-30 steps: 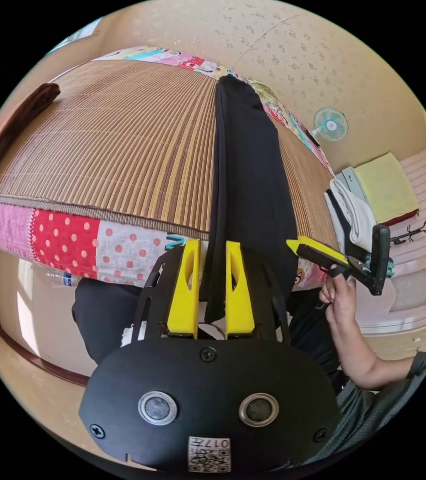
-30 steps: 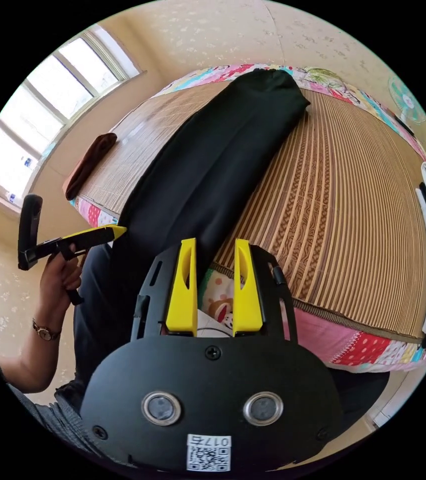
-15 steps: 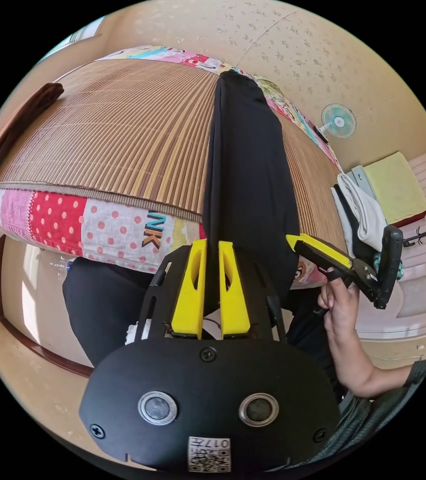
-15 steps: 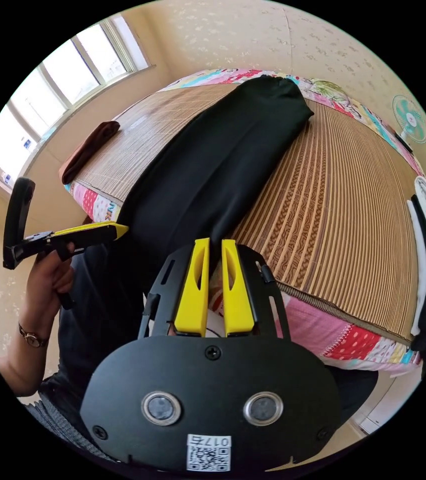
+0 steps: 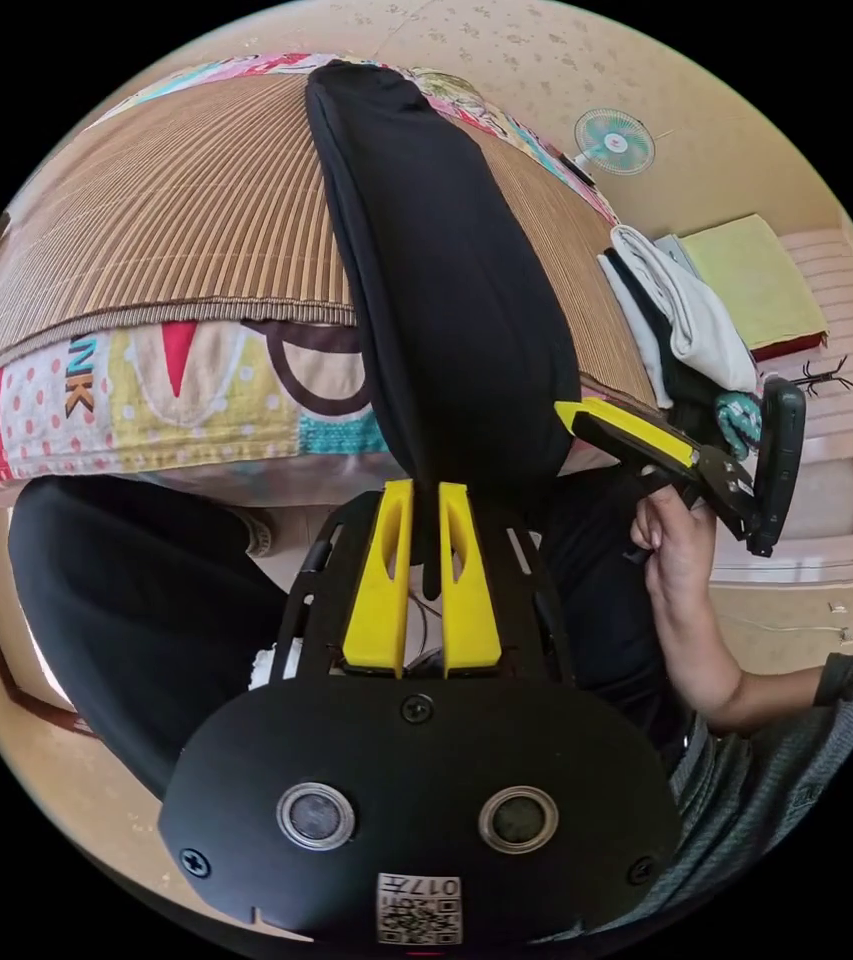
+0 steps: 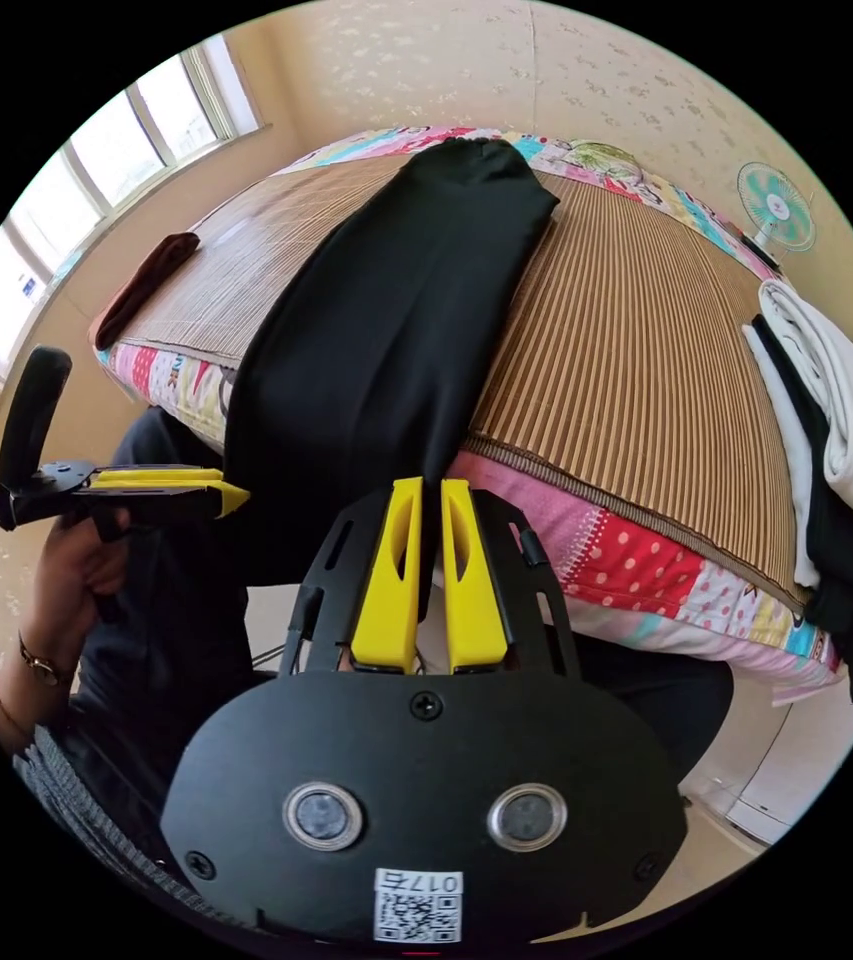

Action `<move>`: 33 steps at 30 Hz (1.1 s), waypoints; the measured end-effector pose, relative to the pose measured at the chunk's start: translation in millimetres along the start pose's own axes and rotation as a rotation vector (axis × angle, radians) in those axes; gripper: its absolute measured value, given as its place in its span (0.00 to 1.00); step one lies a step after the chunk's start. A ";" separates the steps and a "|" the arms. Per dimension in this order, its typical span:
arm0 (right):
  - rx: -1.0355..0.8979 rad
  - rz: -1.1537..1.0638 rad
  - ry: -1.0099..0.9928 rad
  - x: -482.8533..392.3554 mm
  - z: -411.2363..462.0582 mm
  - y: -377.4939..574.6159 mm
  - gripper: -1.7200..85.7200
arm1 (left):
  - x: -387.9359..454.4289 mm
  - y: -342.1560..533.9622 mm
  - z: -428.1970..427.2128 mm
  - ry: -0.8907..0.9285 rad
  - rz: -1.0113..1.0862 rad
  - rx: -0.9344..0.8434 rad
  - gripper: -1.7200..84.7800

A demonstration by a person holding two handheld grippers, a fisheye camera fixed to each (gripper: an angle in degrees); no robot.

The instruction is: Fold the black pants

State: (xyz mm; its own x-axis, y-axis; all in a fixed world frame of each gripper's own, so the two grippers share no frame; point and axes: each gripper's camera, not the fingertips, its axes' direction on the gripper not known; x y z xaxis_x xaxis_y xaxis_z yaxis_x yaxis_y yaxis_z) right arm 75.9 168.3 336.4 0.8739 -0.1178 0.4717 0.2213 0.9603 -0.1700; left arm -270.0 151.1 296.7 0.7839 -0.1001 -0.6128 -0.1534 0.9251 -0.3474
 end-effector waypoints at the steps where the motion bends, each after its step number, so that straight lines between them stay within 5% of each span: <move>1: -0.006 0.000 0.003 -1.7 -0.6 -2.7 0.05 | -1.3 -1.3 -2.7 0.009 -0.008 0.008 0.08; 9: -0.020 -0.038 0.088 -20.4 -5.6 -15.3 0.05 | -5.1 -33.4 -57.8 0.014 0.005 0.169 0.07; 24: -0.046 -0.083 0.138 -10.9 -44.2 -31.5 0.07 | -11.7 -81.0 -26.4 -0.011 -0.036 0.197 0.10; 33: 0.089 0.080 -0.218 98.4 -113.6 -77.4 0.11 | -36.7 -94.2 -40.8 0.057 -0.074 0.255 0.12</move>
State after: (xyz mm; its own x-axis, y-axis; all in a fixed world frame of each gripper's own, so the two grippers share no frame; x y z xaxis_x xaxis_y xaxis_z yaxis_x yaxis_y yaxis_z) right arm 193.9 53.7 297.7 0.7709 0.0073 0.6369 0.1076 0.9841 -0.1415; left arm -308.9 52.7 322.9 0.7511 -0.1844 -0.6339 0.0651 0.9762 -0.2069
